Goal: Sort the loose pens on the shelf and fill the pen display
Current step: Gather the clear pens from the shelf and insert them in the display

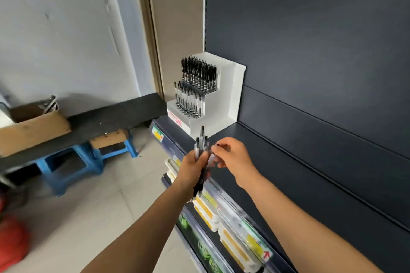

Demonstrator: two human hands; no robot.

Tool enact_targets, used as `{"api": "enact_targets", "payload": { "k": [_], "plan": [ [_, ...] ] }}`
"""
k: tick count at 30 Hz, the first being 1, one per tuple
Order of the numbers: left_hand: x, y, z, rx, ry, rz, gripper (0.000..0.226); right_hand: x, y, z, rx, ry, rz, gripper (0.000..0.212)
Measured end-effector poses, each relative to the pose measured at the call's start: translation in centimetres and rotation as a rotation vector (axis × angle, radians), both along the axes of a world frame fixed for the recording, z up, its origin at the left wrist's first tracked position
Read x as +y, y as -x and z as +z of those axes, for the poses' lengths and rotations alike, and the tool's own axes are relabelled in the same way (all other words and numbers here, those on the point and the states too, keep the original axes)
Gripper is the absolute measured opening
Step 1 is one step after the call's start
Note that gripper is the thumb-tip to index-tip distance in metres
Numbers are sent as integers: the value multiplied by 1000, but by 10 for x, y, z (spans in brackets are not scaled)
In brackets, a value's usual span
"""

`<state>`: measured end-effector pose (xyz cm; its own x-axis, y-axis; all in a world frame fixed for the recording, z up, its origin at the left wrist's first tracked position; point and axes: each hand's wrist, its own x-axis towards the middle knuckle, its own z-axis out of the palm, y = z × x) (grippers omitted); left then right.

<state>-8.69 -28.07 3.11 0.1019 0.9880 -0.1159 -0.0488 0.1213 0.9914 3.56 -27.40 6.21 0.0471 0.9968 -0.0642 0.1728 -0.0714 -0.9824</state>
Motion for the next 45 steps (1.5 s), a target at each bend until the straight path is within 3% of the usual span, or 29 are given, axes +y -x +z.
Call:
{"api": "enact_targets", "payload": {
  "k": [6,12,15,19,24,27,33,37,41,45],
  "plan": [
    [68,107,3,138,-54,148,21,68,103,9,260,53,63,11],
    [136,151,4,38,17,141,16,133,126,27,289,-68,-149,14],
    [166,154,1,-4,35,134,11,157,112,32,128,-173,-260,14],
    [208,146,-7,136,-29,161,13,189,98,35,-106,-355,-391,11],
    [243,134,-5,189,-104,90,15,235,93,21,-543,-470,-282,15],
    [261,132,-1,175,-178,72,9,257,99,14,-646,-513,-285,15],
    [289,136,-3,180,-199,-4,11,283,105,5,-804,-407,-195,19],
    [308,138,-5,168,-217,-118,7,295,114,1,-1194,-366,-166,29],
    [331,146,-7,146,-248,-233,8,306,123,-9,-1435,-403,-278,20],
    [357,159,-7,160,-274,-348,11,311,127,-10,-1456,-313,-342,15]
  ]
}}
